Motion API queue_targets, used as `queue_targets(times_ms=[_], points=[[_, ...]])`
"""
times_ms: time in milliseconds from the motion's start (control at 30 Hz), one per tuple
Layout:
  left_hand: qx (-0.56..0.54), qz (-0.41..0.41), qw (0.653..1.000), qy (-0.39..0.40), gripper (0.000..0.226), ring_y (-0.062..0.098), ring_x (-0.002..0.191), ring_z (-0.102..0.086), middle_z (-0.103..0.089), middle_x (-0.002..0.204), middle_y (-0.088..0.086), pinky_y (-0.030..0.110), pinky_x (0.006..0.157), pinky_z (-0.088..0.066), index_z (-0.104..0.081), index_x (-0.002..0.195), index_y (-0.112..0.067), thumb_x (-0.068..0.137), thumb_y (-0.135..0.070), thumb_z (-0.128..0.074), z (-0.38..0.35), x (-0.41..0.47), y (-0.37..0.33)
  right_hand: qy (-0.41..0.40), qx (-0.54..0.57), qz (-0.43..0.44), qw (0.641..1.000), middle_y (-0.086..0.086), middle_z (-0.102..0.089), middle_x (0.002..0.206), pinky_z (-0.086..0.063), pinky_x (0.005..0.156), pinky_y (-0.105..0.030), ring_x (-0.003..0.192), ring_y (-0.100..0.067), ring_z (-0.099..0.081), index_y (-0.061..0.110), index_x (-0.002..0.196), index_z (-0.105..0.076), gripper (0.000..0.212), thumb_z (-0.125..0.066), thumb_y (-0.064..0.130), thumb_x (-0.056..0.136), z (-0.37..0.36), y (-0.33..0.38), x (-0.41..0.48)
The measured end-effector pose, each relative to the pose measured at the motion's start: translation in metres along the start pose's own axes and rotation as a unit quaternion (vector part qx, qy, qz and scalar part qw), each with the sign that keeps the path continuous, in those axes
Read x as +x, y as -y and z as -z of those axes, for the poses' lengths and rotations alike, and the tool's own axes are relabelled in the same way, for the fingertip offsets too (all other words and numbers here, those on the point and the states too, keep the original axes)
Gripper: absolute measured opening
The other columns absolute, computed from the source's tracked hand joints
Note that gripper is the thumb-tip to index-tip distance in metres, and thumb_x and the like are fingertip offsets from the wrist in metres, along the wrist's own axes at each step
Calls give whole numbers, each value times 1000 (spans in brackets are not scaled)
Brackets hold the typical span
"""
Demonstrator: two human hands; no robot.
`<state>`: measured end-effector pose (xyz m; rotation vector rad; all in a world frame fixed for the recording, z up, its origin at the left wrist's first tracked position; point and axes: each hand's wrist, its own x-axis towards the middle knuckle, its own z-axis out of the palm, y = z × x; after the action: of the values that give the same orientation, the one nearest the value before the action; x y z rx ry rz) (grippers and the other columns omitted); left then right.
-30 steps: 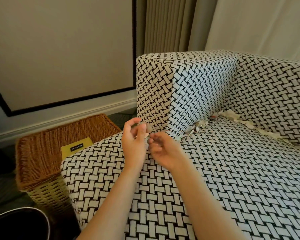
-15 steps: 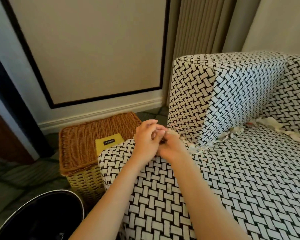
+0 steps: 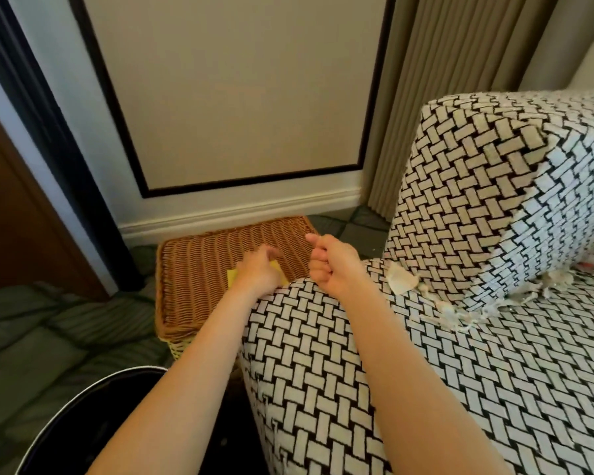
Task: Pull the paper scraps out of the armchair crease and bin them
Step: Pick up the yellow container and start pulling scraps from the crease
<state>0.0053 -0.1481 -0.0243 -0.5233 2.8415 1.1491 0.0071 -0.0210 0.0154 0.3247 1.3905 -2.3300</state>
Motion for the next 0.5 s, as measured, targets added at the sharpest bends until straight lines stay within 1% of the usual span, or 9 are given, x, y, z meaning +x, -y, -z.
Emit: queue_targets(times_ms=[67,133,167,233,333,400,500], points=[[82,60,994,51,47,31,129,-37,-40,140,12,42,107,-33,-43,132,-23,87,-15,-54,4,11,14,-7,-11,7,1000,9,-33,34,-16,26,-13,25,-2,-23,13,88,-52,23,-31,13,99,-2,-1,2],[97,102,986,90,54,34,133,-30,-29,144,16,44,109,-30,-34,139,-22,89,-23,-54,4,20,24,-7,-3,5,1000,8,-33,35,-17,26,-13,25,-3,-24,12,88,-51,23,-31,11,98,-1,-2,6],[105,108,984,99,57,35,133,-29,-25,145,17,45,109,-31,-31,142,-22,90,-24,-54,3,23,27,-5,7,3,1000,7,-33,36,-17,26,-13,26,-3,-24,11,87,-51,22,-31,10,98,0,-2,7],[141,100,978,119,57,36,131,-30,-25,145,19,45,108,-32,-27,144,-24,92,-23,-50,1,30,30,3,30,1,1000,6,-34,37,-18,26,-12,26,-3,-25,10,86,-50,21,-32,9,97,1,-2,10],[187,92,968,141,54,37,135,-24,-19,149,19,45,110,-27,-24,145,-25,95,-20,-44,-3,35,35,13,54,-3,998,5,-35,39,-19,26,-12,26,-3,-26,10,86,-49,21,-31,8,97,3,-3,11],[195,93,966,140,53,38,134,-25,-16,148,20,45,108,-26,-24,145,-26,96,-22,-44,-3,36,37,14,57,-3,998,4,-35,43,-20,26,-12,27,-4,-26,10,86,-49,21,-31,8,97,3,-3,11],[215,64,968,112,50,34,130,-35,-27,144,18,40,105,-33,-31,143,-26,95,-22,-46,0,34,38,8,61,-2,998,2,-33,52,-21,27,-13,28,-4,-27,9,89,-50,20,-32,9,98,2,-4,10]])
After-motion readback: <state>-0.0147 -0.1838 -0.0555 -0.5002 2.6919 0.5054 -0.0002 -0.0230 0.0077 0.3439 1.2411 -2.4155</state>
